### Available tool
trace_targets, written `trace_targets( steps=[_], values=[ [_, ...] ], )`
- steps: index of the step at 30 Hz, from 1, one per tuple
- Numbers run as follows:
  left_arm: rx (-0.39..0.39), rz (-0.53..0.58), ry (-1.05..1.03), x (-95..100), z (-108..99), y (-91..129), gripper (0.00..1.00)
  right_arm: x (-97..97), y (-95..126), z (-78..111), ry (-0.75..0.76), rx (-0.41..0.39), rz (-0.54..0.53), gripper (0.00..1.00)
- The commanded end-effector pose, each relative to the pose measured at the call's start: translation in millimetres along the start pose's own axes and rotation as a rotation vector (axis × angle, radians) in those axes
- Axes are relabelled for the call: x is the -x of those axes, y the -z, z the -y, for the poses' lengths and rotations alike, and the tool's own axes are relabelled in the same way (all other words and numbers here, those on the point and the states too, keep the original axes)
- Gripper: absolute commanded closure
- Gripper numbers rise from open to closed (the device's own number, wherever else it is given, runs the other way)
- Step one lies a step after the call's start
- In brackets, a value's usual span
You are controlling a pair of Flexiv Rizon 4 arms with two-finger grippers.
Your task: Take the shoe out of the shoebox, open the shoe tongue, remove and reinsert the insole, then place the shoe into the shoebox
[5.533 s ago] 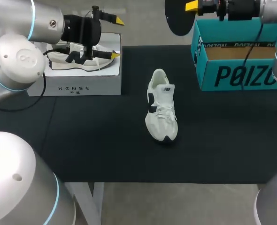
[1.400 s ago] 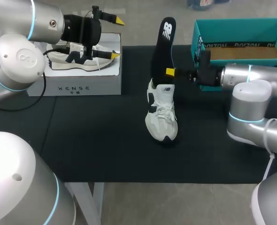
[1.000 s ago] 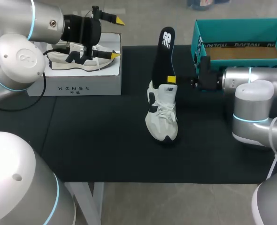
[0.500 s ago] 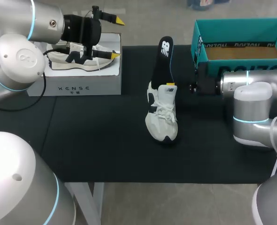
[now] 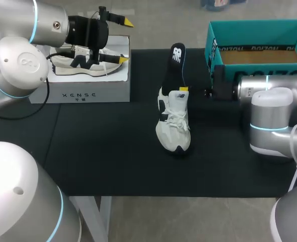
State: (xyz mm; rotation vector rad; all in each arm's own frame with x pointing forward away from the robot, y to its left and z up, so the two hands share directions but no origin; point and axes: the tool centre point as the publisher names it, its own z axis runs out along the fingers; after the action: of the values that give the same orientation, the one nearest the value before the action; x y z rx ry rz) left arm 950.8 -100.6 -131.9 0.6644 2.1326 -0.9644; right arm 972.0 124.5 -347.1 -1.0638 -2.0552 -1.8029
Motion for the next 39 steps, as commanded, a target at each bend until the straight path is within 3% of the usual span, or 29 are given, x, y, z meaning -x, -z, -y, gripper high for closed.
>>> trace_targets(
  steps=[1,3,5,6,20,21,29,37,39],
  values=[
    [0.003,-0.003,0.0,0.7,0.2,-0.6,0.0,3.4,-2.9,-5.0,0.01,-0.019,0.011,0.71],
    [0.003,-0.003,0.0,0.7,0.2,-0.6,0.0,6.9,-3.0,-6.1,0.008,-0.022,0.021,0.75],
    [0.003,-0.003,0.0,0.7,0.2,-0.6,0.0,9.2,-2.5,-6.5,0.006,-0.022,0.033,0.98],
    [0.003,-0.003,0.0,0.7,0.2,-0.6,0.0,9.6,-2.1,-6.4,0.006,-0.022,0.038,1.0],
    [0.003,-0.003,0.0,0.7,0.2,-0.6,0.0,-8.0,2.3,25.3,-0.037,-0.069,0.041,1.0],
    [0.003,-0.003,0.0,0.7,0.2,-0.6,0.0,-7.8,2.4,25.3,-0.037,-0.069,0.043,0.84],
    [0.003,-0.003,0.0,0.7,0.2,-0.6,0.0,6.5,-0.7,-1.4,0.006,-0.064,0.061,0.6],
    [0.003,-0.003,0.0,0.7,0.2,-0.6,0.0,18.3,-4.1,-23.8,0.032,-0.063,0.082,0.69],
    [0.003,-0.003,0.0,0.7,0.2,-0.6,0.0,21.0,-3.4,-26.0,0.032,-0.064,0.089,0.78]
  ],
)
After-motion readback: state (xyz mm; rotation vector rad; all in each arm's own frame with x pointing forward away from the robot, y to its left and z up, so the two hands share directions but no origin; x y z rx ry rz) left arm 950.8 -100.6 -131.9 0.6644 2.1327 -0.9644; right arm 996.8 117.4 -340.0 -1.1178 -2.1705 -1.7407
